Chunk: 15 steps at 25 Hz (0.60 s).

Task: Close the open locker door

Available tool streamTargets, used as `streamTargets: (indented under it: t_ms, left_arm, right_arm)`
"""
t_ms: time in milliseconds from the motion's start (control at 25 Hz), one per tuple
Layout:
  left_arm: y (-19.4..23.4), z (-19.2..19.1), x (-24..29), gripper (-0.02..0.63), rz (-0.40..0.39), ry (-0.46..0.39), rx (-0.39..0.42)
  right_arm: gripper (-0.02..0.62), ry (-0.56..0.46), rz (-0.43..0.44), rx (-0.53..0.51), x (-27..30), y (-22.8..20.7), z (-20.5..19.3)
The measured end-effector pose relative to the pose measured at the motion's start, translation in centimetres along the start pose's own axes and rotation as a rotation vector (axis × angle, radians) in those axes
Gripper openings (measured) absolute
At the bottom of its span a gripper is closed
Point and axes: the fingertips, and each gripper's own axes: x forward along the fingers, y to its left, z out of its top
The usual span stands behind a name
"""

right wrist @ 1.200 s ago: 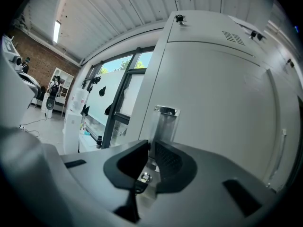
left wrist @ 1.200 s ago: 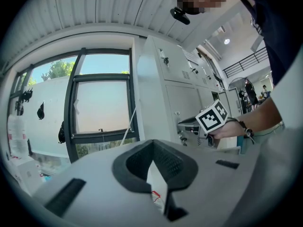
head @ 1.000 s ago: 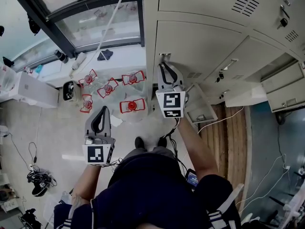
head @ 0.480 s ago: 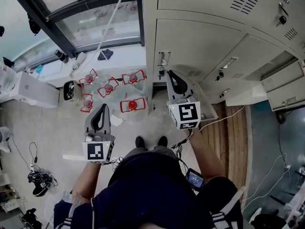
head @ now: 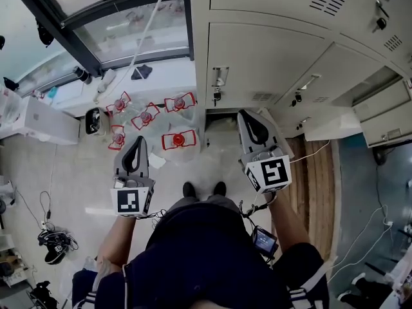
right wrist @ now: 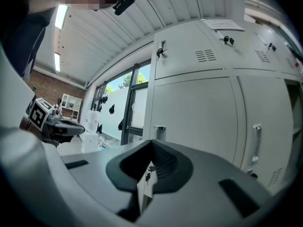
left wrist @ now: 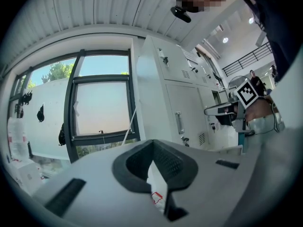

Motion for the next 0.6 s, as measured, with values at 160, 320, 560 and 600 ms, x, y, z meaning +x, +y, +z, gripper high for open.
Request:
streamTargets:
  t_ms: [160, 320, 560, 600]
  left_arm:
    - [0.2, 0.2, -0.1, 0.003, 0.009, -0.010, -0.008]
    - [0.3, 0.2, -0.5, 0.003, 0.017, -0.014, -0.015]
    - [0.8, -1.2, -1.5, 0.003, 0.020, 0.014, 0.037]
    - [0.8, -1.2, -1.6, 0.003, 0.019, 0.013, 0.039]
  right_arm:
    - [0.000, 0.005, -0.018, -0.022, -2.2, -0.3, 0.0]
    - [0.000, 0.020, -0.068, -0.046, -4.4, -0.9, -0.2]
    - [0.002, 0.035, -0.141, -0.074, -7.3, -1.5, -0.5]
    - [0.002, 0.037, -0.148, -0.073, -7.7, -1.5, -0.6]
